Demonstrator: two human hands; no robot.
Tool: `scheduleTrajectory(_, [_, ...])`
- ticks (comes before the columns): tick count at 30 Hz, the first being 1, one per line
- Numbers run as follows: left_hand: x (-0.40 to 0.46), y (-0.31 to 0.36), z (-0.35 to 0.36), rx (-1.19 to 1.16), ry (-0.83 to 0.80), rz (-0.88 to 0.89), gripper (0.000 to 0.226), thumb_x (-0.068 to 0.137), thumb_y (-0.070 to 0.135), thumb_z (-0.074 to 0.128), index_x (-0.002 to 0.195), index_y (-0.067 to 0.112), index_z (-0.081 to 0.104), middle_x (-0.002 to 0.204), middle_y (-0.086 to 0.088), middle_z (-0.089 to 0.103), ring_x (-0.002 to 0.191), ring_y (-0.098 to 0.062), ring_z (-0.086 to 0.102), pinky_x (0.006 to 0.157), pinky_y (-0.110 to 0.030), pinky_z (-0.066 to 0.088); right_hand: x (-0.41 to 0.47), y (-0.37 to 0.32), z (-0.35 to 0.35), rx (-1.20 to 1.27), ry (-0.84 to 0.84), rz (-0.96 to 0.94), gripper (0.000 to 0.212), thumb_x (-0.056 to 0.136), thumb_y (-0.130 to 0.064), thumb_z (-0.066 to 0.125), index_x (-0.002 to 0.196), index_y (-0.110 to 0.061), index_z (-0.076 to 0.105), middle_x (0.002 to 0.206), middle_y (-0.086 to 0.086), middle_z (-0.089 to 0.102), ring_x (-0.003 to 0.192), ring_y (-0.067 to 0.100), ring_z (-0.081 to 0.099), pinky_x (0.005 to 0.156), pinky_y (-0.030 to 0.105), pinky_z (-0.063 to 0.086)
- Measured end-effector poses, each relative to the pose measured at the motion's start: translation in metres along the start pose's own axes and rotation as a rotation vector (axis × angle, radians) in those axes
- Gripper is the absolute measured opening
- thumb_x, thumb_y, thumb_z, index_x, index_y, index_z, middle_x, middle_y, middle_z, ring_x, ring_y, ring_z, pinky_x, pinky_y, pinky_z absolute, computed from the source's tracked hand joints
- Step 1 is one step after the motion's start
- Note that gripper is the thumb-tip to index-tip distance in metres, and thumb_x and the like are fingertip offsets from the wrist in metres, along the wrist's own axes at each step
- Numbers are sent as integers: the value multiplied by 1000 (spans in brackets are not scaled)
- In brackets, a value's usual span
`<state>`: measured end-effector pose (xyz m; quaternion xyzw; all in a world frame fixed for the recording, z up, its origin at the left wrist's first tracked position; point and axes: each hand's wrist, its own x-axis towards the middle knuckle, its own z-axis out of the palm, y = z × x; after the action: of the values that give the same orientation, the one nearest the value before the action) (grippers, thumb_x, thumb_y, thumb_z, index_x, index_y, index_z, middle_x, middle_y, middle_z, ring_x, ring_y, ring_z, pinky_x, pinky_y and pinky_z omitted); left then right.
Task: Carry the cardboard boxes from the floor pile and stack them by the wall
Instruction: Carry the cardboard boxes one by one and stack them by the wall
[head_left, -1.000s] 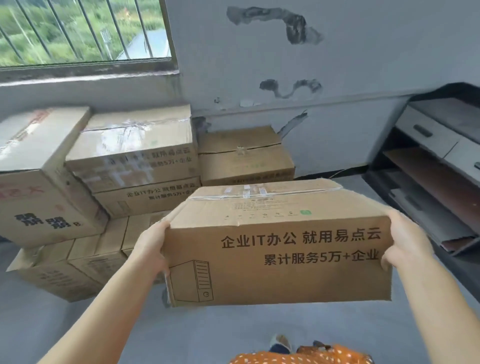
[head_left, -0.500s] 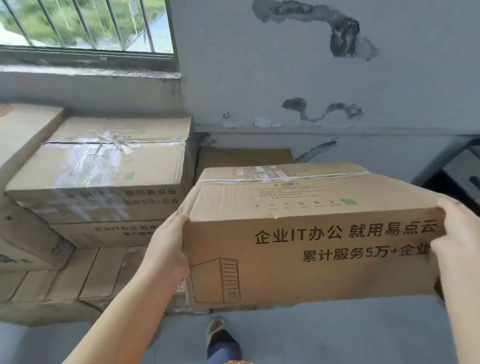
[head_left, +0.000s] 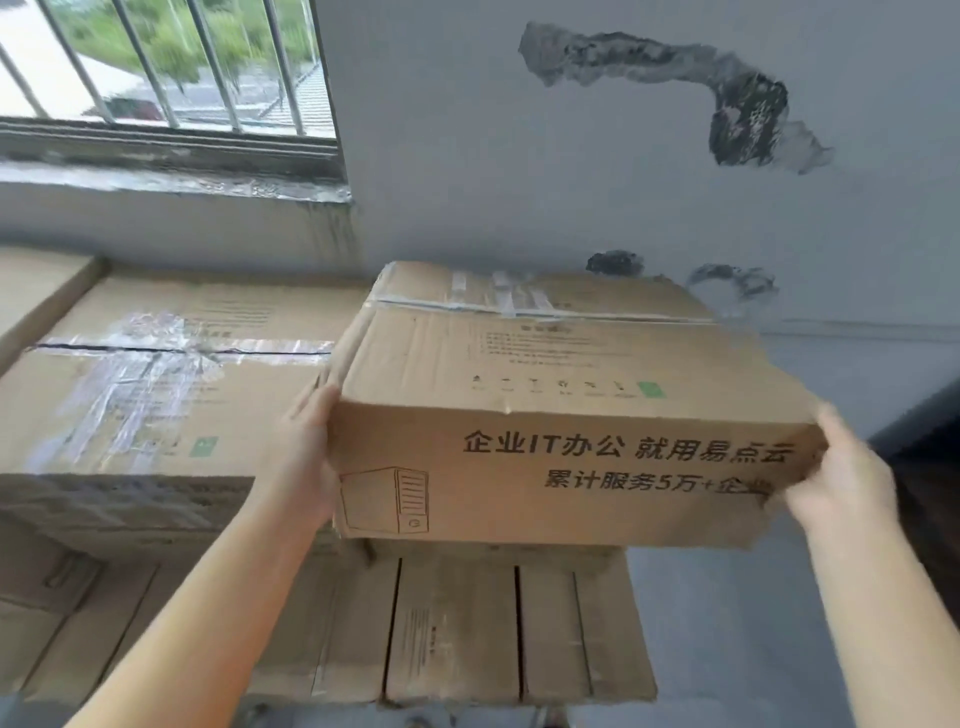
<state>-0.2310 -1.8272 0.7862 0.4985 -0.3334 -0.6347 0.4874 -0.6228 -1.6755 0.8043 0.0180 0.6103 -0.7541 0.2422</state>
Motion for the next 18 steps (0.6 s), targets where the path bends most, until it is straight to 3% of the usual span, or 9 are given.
scheduleTrajectory(2, [18,-23,-8,25,103,26,41,97,22,51,138,15,49,139,-2,52,127,-17,48,111,-41,34,2,34,13,-67,-122,145,17,95,-21,59,109,-14,65,113,4,68,109,26,63,73,30,55])
scheduleTrajectory(3, [25,-39,-14,61,174,9,42,97,18,51,138,13,48,139,-4,52,128,-19,47,112,-42,33,5,52,17,-116,-124,144,25,97,-16,54,120,-9,60,120,9,64,112,29,60,70,28,50])
scheduleTrajectory(4, [31,-54,-17,100,233,-5,42,97,15,51,139,12,48,139,-5,52,129,-20,47,113,-42,32,13,68,18,-115,-124,194,32,99,-14,52,129,-6,54,126,12,59,116,30,56,73,31,46])
scheduleTrajectory(5, [35,-69,-21,142,293,-21,42,97,12,50,139,10,47,139,-8,52,129,-22,47,112,-42,32,18,80,17,-118,-124,248,36,99,-12,51,134,-5,50,130,12,56,120,31,53,86,37,44])
scheduleTrajectory(8, [36,-104,-26,270,437,-76,44,96,3,47,139,2,43,143,-15,46,130,-25,44,111,-38,33,40,115,-8,-208,-153,361,36,98,-7,50,134,-2,49,137,18,52,126,31,48,103,47,39])
scheduleTrajectory(11, [41,-115,-24,342,518,-57,45,95,3,44,140,2,42,144,-16,43,131,-27,43,110,-37,34,48,121,-19,-265,-184,381,33,98,-5,48,131,2,50,128,18,57,123,30,51,103,50,40])
scheduleTrajectory(16, [58,-109,-25,365,561,-20,45,94,1,43,139,-1,43,141,-17,48,129,-29,46,111,-39,35,57,123,-12,-293,-239,334,20,98,-3,48,117,-2,56,102,9,62,97,20,58,92,49,52])
scheduleTrajectory(18, [53,-115,-23,429,604,-28,44,94,2,43,138,-2,43,142,-18,47,131,-27,45,110,-34,33,52,128,-15,-345,-219,304,16,99,-4,48,112,-2,56,97,5,62,97,19,57,96,50,48])
